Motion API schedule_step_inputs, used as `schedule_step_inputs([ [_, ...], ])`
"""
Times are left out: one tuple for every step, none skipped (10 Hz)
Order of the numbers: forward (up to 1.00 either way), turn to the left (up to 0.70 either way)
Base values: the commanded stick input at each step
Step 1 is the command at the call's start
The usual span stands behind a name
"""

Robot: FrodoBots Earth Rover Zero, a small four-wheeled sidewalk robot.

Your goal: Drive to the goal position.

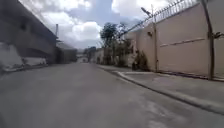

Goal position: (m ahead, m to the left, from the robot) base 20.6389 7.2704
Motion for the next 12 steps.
schedule_step_inputs([
  [1.0,0.35],
  [1.0,0.18],
  [1.0,0.0],
  [1.0,0.0],
  [1.0,0.0],
  [1.0,0.0],
  [1.0,0.0],
  [1.0,0.0],
  [1.0,0.0],
  [1.0,0.0],
  [1.0,0.0],
  [1.0,0.0],
])
